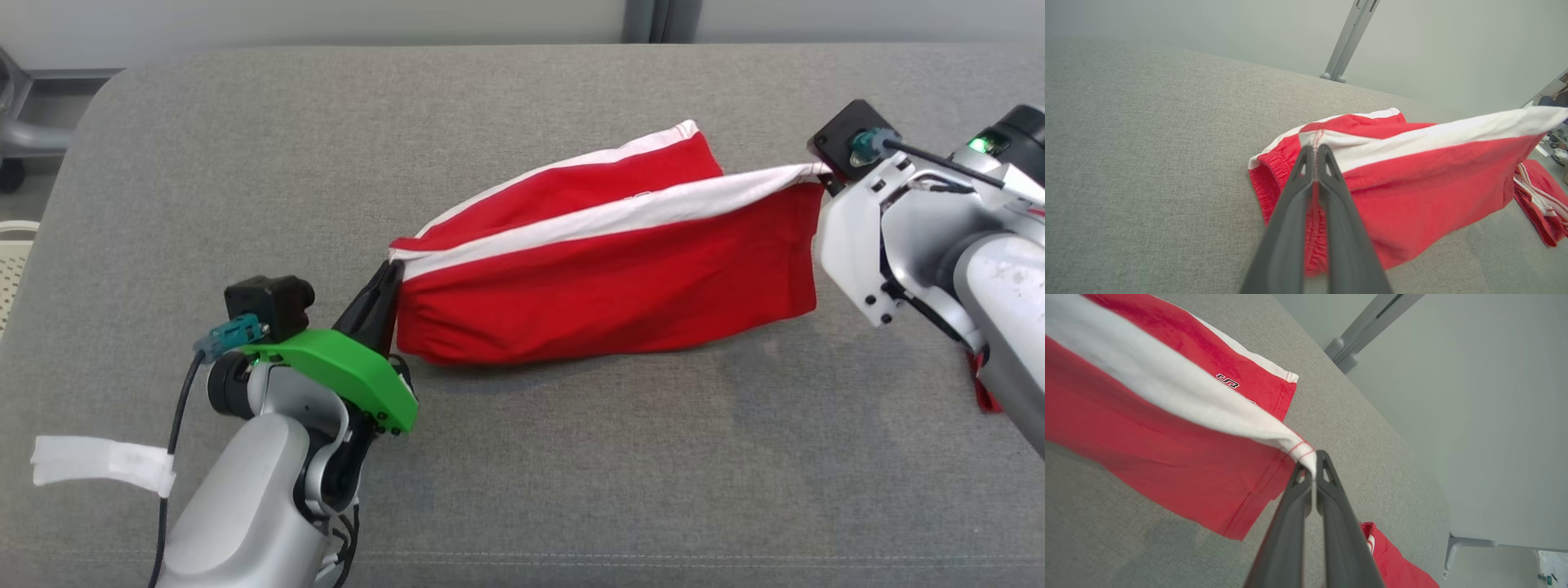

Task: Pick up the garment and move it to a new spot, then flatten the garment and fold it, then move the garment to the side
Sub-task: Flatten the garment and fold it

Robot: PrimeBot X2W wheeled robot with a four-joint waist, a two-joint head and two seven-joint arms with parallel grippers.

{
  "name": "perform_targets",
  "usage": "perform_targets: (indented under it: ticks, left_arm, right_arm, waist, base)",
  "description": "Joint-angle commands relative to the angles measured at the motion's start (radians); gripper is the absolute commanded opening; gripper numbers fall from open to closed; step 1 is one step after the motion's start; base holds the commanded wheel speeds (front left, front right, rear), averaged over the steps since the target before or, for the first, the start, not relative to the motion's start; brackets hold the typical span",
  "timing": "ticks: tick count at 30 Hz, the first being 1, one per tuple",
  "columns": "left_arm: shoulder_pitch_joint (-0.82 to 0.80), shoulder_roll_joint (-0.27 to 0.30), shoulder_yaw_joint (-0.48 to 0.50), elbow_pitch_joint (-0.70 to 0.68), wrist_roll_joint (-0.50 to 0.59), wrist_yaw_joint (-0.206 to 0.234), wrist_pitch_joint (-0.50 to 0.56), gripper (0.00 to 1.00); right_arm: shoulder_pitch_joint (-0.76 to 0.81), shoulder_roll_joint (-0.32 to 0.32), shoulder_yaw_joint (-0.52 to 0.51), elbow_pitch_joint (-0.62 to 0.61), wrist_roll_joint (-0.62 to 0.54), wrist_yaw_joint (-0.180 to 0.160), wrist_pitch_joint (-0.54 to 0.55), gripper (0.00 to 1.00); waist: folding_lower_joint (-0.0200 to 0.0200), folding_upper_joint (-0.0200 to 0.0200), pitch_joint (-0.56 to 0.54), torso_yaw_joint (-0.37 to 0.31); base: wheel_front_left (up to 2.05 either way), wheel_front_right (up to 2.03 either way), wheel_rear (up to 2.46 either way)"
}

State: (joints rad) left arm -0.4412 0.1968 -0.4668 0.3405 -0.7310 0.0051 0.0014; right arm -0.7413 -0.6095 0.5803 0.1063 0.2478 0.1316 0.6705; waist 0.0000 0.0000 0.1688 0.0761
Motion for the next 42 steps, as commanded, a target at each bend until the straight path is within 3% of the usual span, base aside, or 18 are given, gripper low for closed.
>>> perform_targets:
  ticks: [1,10,17,29,30,31,32,42]
  left_arm:
    - [-0.032,-0.006,0.000,0.012,-0.003,-0.006,-0.004,0.00]
    - [-0.173,-0.052,-0.005,0.086,-0.009,-0.032,0.004,0.00]
    - [-0.261,-0.086,-0.005,0.146,-0.013,-0.027,-0.006,0.00]
    - [-0.359,-0.130,-0.018,0.270,-0.022,-0.027,-0.069,0.00]
    - [-0.367,-0.131,-0.017,0.277,-0.020,-0.021,-0.084,0.25]
    - [-0.374,-0.133,-0.018,0.287,-0.017,-0.017,-0.097,1.00]
    - [-0.377,-0.135,-0.019,0.300,-0.017,-0.013,-0.110,1.00]
    - [-0.412,-0.138,-0.042,0.399,-0.022,-0.022,-0.157,1.00]
  right_arm:
    - [-0.031,-0.007,0.008,0.020,-0.001,-0.002,-0.008,0.00]
    - [-0.220,0.029,0.089,0.167,-0.011,-0.002,-0.040,0.00]
    - [-0.324,0.045,0.142,0.287,-0.017,-0.002,-0.082,0.00]
    - [-0.443,0.111,0.194,0.547,-0.021,-0.002,-0.249,0.00]
    - [-0.451,0.117,0.186,0.564,-0.025,-0.002,-0.273,0.00]
    - [-0.454,0.126,0.179,0.581,-0.023,-0.002,-0.298,0.33]
    - [-0.451,0.138,0.168,0.601,-0.016,-0.002,-0.317,1.00]
    - [-0.459,0.212,0.132,0.739,0.010,-0.002,-0.433,1.00]
  waist:
    - [0.0000,0.0000,0.027,0.029]
    - [0.0000,0.0000,0.086,0.050]
    - [0.0000,0.0000,0.140,0.071]
    - [0.0000,0.0000,0.225,0.110]
    - [0.0000,0.0000,0.229,0.114]
    - [0.0000,0.0000,0.233,0.117]
    - [0.0000,0.0000,0.236,0.120]
    - [0.0000,0.0000,0.203,0.115]
  base:
    - [0.00,0.00,0.00]
    - [0.00,0.00,0.00]
    - [0.00,0.00,0.00]
    - [0.00,0.00,0.00]
    - [0.00,0.00,0.00]
    - [0.00,0.00,0.00]
    - [0.00,0.00,0.00]
    - [0.00,0.00,0.00]
